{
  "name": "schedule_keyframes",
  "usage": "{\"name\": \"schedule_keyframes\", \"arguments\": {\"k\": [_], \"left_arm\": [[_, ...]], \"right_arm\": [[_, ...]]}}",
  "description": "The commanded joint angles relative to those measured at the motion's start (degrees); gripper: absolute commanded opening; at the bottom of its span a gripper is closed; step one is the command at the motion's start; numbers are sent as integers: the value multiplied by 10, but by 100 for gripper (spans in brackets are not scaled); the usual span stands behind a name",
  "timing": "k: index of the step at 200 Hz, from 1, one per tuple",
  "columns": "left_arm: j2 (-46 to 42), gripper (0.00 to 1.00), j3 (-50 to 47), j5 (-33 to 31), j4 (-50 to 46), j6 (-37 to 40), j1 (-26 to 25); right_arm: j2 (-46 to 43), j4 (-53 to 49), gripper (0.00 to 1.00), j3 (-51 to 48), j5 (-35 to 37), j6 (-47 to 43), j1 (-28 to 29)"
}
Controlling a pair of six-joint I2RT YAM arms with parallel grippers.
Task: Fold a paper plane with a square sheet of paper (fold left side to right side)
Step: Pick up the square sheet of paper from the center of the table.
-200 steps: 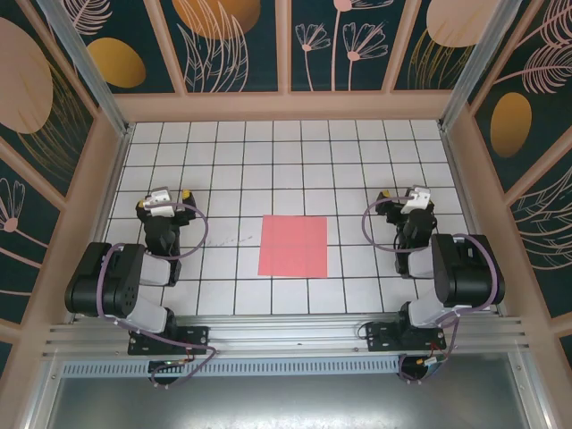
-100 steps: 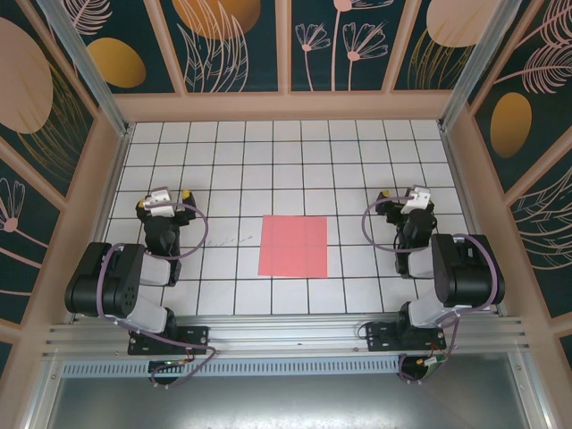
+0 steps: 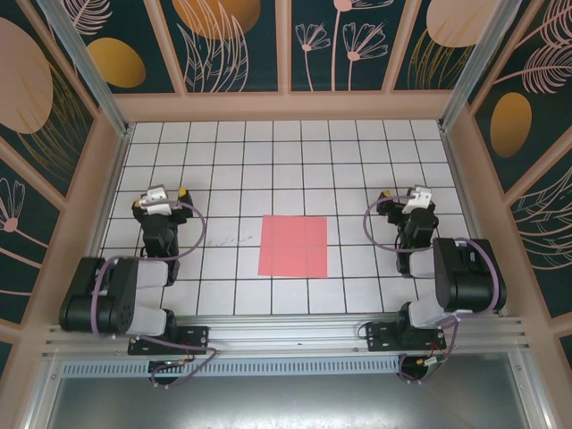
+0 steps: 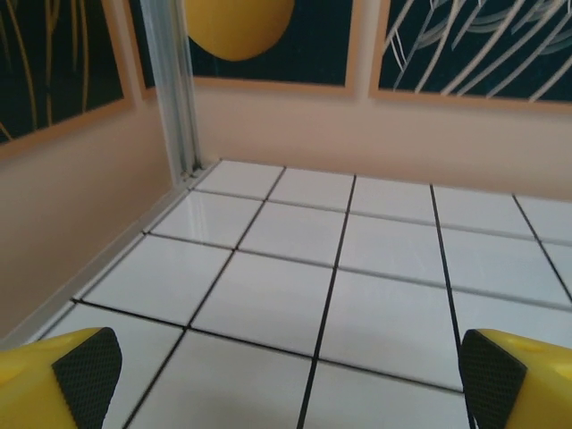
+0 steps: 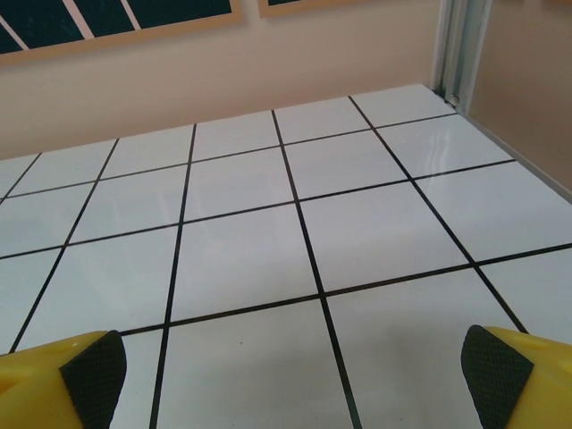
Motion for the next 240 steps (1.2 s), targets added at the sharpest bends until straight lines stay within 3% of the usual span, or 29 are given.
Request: {"name": "schedule_keyframes", "arguments": {"k": [1,21,50,97,133,162,186,240], "left_arm": [[-90,99,80,-15,-191,-75,3],[-114,98,163,63,-348,-162,3],[-102,97,234,220,-471,-247,-17],[-59,86,279,371,-599,-300,-130],[1,75,277,430,-619,-317,-237],[55,62,275,473,-604,-333,-287],[92,52,271,482,-596,-349,-312],[139,47,265,445,-627,-357,-337]], "right_arm": [[-92,-145,99,62,-1,29,-3],[-151,-311,99,126,-16,73,8],[-172,-502,99,229,-19,107,67],[-111,-650,99,325,-39,179,190],[-2,-730,99,382,-33,211,268],[71,-763,99,417,-24,217,316],[115,-776,99,436,-11,224,345],[168,-799,99,470,9,219,375]]}}
